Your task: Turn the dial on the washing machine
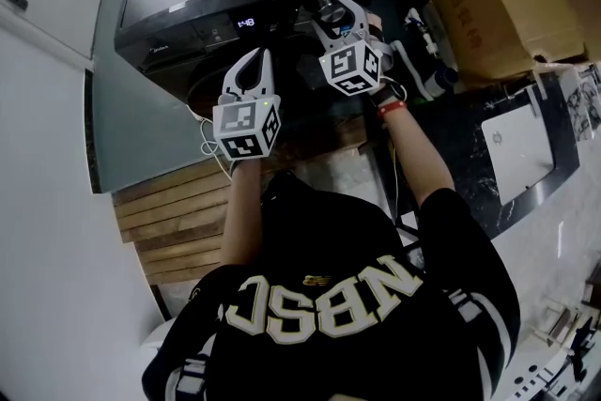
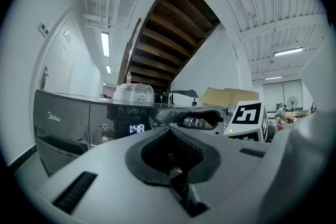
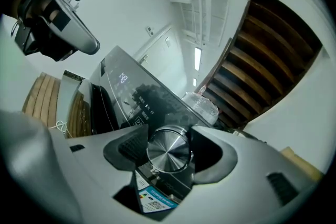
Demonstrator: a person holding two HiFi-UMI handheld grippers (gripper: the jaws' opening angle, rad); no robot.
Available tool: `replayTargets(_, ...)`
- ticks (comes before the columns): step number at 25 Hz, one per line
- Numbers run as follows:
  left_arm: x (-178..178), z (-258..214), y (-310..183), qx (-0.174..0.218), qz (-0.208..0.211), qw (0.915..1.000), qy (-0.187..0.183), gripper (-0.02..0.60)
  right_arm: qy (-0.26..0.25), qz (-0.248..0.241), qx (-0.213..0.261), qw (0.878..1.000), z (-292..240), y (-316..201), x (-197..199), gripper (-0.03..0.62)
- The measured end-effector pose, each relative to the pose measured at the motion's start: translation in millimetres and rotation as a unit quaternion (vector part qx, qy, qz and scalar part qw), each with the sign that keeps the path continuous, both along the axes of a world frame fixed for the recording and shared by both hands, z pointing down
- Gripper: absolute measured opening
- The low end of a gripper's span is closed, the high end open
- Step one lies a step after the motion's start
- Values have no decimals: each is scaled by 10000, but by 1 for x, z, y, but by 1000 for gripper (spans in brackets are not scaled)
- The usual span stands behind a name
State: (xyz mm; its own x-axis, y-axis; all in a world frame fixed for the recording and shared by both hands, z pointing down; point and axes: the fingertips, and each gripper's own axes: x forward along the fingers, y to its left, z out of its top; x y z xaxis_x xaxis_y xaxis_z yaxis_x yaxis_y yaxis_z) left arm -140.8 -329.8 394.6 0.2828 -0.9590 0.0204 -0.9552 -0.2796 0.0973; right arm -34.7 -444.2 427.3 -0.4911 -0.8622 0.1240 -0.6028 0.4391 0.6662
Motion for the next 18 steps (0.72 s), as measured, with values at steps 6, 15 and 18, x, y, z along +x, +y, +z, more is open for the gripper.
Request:
replayTargets(6,3,-1,0,10,38,10000,-11,14,-79,21,-52,10000,0,-1,0,262)
replayTargets(15,2,0,0,-11,48,10000,-4,14,-291,52,-112,9995,-2,-1,1,261)
replayTargets(18,3,2,-1,-49,58,10000,-6,14,-448,27,-161,9989,-2,-1,2,261)
